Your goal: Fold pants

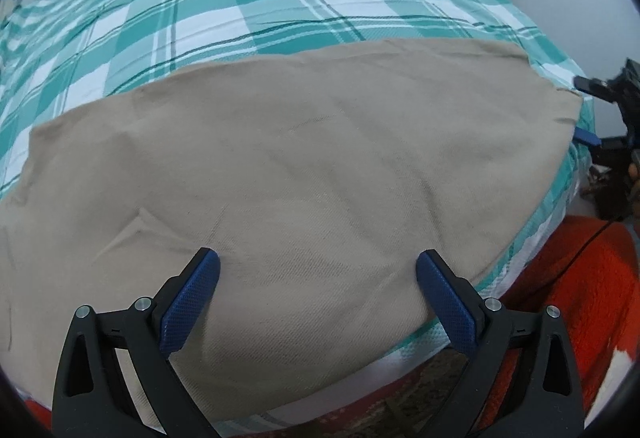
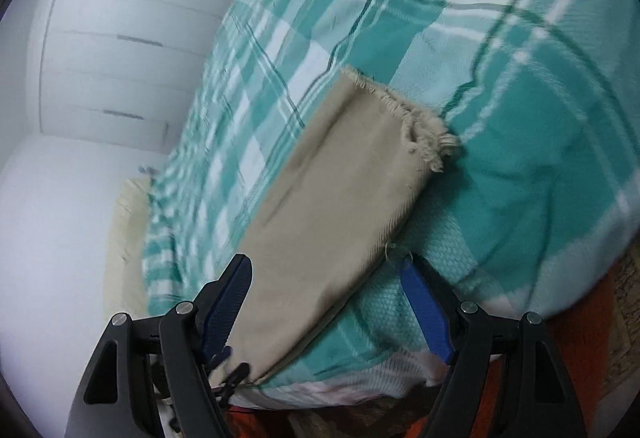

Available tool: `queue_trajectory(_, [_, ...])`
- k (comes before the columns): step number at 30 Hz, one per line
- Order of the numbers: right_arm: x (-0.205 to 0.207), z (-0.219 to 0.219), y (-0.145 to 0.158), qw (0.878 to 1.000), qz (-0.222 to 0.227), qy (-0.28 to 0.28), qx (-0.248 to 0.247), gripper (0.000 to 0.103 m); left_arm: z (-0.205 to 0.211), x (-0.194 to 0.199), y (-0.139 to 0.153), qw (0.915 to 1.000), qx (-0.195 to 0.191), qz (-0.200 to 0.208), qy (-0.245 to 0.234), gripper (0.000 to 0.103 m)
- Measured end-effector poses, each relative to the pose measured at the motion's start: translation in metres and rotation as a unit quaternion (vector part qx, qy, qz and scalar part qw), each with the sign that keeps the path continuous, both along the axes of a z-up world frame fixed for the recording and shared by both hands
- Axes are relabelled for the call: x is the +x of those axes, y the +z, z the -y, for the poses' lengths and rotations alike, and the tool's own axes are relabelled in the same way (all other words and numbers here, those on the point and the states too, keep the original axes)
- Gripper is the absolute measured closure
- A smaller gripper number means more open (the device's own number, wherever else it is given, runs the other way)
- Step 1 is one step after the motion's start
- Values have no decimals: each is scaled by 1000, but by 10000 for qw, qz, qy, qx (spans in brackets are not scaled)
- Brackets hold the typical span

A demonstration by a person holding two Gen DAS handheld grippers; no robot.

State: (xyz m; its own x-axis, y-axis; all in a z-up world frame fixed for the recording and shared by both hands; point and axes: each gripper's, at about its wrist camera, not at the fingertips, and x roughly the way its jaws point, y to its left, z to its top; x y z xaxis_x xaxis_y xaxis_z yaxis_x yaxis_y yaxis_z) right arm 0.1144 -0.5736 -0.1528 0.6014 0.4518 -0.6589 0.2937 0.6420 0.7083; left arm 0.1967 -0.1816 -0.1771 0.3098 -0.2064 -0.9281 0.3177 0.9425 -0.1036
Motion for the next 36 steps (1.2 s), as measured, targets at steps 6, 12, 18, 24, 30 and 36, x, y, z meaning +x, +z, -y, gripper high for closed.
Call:
queue_trajectory(6, [36,-18,-8,9962,-208,224,-815,37,4,-2,-4,9999,109,52,-20,2])
queue_trajectory(12, [38,-23,-10,9919,-334,9,-1222,95,0,-4,2,9999,17,53,-86,4])
queue_trajectory(18, [12,-54,63,9899,715,97,-1223,96,-62,-5,50,9961,-796,203,333,5])
queue_trajectory(24, [17,-172,154,9664,1643,1144,-1609,96,-205,-15,84,9775,-1121,579,1690,5])
queue_trajectory(30, [22,-331,183,9262,2027,2611,-1814,96,-310,-59,74,9467,-1257,623,2898,5])
queue_trajectory(36, [16,-470,112,8813,1741,3802,-2200,46,-354,-96,36,9245,-1391,477,3516,5])
